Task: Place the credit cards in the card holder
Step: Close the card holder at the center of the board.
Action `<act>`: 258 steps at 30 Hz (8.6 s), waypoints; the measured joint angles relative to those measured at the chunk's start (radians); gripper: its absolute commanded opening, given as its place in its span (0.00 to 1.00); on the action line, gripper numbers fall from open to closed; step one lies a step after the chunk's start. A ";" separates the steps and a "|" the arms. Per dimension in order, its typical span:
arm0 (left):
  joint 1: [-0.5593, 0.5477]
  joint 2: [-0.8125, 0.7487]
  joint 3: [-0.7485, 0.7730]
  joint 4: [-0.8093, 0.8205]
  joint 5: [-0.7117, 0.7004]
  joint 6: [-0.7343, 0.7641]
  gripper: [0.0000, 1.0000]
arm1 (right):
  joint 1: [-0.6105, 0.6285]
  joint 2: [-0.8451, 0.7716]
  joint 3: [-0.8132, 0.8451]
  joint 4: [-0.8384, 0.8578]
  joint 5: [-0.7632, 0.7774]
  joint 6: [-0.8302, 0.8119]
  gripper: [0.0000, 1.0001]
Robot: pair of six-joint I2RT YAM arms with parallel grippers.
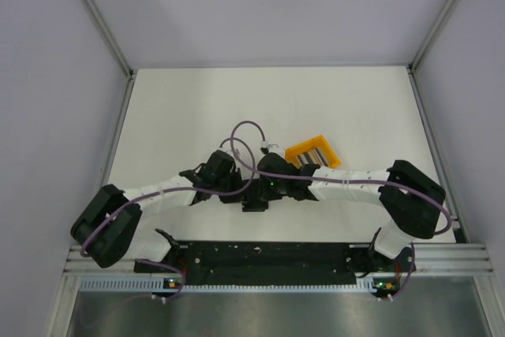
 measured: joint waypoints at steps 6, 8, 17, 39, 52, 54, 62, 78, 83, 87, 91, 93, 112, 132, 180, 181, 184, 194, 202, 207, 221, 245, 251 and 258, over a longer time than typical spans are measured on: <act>-0.005 -0.027 0.000 -0.024 -0.020 0.000 0.22 | -0.008 -0.043 0.008 -0.008 -0.022 -0.041 0.38; -0.005 -0.053 0.000 -0.050 -0.036 0.002 0.30 | -0.014 -0.087 0.008 -0.010 -0.032 -0.053 0.39; -0.004 -0.161 0.040 -0.149 -0.131 0.003 0.48 | -0.111 -0.330 -0.049 -0.006 -0.049 -0.078 0.21; 0.010 -0.102 -0.040 -0.032 -0.162 0.042 0.54 | -0.209 -0.241 -0.191 0.048 -0.226 -0.076 0.00; 0.011 -0.085 -0.113 0.172 -0.129 0.037 0.49 | -0.209 -0.202 -0.228 0.149 -0.238 -0.081 0.00; 0.011 -0.077 -0.113 0.181 -0.124 0.038 0.47 | -0.209 -0.179 -0.226 0.160 -0.245 -0.084 0.00; 0.011 -0.032 -0.112 0.243 -0.103 0.039 0.40 | -0.209 -0.137 -0.225 0.202 -0.274 -0.085 0.00; 0.011 -0.010 -0.114 0.274 -0.107 0.025 0.28 | -0.209 -0.079 -0.220 0.277 -0.322 -0.076 0.00; 0.011 -0.010 -0.120 0.281 -0.109 0.019 0.26 | -0.209 -0.076 -0.220 0.284 -0.323 -0.076 0.00; 0.011 -0.010 -0.121 0.282 -0.109 0.018 0.25 | -0.209 -0.076 -0.220 0.287 -0.329 -0.076 0.00; 0.011 -0.010 -0.122 0.283 -0.108 0.018 0.25 | -0.209 -0.070 -0.220 0.287 -0.335 -0.076 0.00; 0.011 -0.010 -0.122 0.283 -0.108 0.018 0.25 | -0.209 -0.064 -0.220 0.286 -0.337 -0.076 0.00; 0.011 -0.010 -0.122 0.284 -0.103 0.018 0.25 | -0.209 -0.039 -0.206 0.303 -0.350 -0.076 0.00; 0.010 -0.008 -0.122 0.285 -0.091 0.018 0.25 | -0.209 -0.018 -0.201 0.315 -0.359 -0.064 0.00; 0.002 -0.028 -0.143 0.297 -0.080 -0.016 0.37 | -0.098 -0.091 -0.088 0.143 -0.077 -0.111 0.19; 0.002 -0.034 -0.145 0.294 -0.079 -0.018 0.40 | -0.098 -0.093 -0.100 0.145 -0.076 -0.103 0.19; 0.001 -0.058 -0.156 0.288 -0.070 -0.024 0.46 | -0.098 -0.109 -0.155 0.147 -0.075 -0.080 0.18; 0.001 -0.100 -0.187 0.291 -0.040 -0.027 0.47 | -0.098 -0.141 -0.217 0.174 -0.083 -0.034 0.13; -0.011 -0.074 -0.187 0.328 -0.034 -0.027 0.45 | -0.097 -0.143 -0.217 0.196 -0.097 -0.031 0.12; -0.019 -0.058 -0.181 0.334 -0.045 -0.026 0.42 | -0.097 -0.142 -0.216 0.199 -0.108 -0.031 0.12; -0.032 -0.034 -0.167 0.341 -0.068 -0.026 0.36 | -0.098 -0.089 -0.215 0.227 -0.121 -0.031 0.11; -0.040 -0.029 -0.164 0.341 -0.077 -0.011 0.33 | -0.099 -0.030 -0.106 0.097 -0.113 -0.031 0.09; -0.042 -0.029 -0.164 0.341 -0.078 -0.008 0.32 | -0.099 -0.005 -0.060 0.043 -0.112 -0.035 0.10; -0.043 -0.029 -0.164 0.341 -0.078 -0.007 0.32 | -0.098 0.018 -0.022 -0.003 -0.111 -0.042 0.10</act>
